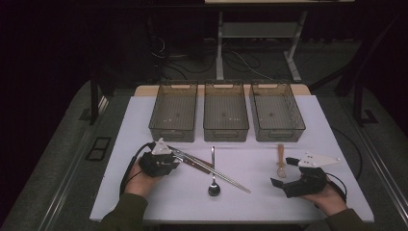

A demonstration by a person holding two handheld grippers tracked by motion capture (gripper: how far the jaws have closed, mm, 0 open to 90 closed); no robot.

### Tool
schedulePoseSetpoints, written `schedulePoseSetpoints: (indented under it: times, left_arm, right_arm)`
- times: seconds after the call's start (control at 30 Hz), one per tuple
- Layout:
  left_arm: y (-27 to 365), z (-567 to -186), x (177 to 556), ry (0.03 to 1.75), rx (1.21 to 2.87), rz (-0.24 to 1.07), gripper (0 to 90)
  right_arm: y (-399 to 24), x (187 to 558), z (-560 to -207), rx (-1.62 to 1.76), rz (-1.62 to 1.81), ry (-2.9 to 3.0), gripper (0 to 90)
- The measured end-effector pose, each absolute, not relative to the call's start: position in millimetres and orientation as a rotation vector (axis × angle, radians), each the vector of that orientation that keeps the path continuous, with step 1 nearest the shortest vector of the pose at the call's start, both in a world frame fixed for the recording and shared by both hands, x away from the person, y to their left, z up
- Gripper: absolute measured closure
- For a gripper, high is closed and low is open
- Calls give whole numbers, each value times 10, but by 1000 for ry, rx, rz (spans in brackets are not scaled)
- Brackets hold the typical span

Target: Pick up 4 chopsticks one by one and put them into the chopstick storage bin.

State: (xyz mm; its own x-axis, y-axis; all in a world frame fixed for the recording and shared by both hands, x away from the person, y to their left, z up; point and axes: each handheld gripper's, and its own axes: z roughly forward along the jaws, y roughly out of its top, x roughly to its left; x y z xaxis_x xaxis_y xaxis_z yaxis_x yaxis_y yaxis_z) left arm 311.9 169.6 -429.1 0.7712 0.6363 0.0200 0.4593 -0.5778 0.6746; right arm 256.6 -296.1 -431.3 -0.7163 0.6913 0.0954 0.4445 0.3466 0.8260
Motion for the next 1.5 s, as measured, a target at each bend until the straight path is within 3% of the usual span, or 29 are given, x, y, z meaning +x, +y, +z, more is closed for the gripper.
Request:
schedulePoseSetpoints:
  times: [0.53,1.17,1.37,1.5]
  left_arm:
    - [1971,-4101,2844,838,2186,345,506]
    - [2349,-4199,2628,958,2099,337,361]
    - [2403,-4233,2636,973,2104,340,366]
    - [2456,-4241,2640,982,2086,332,508]
  right_arm:
    - [-2967,2565,-4310,1014,1308,2340,32]
    - [-2886,2681,-4398,1015,1335,2358,32]
    - [-2868,2706,-4419,1011,1324,2371,32]
    - [-2868,2702,-4418,1006,1318,2369,32]
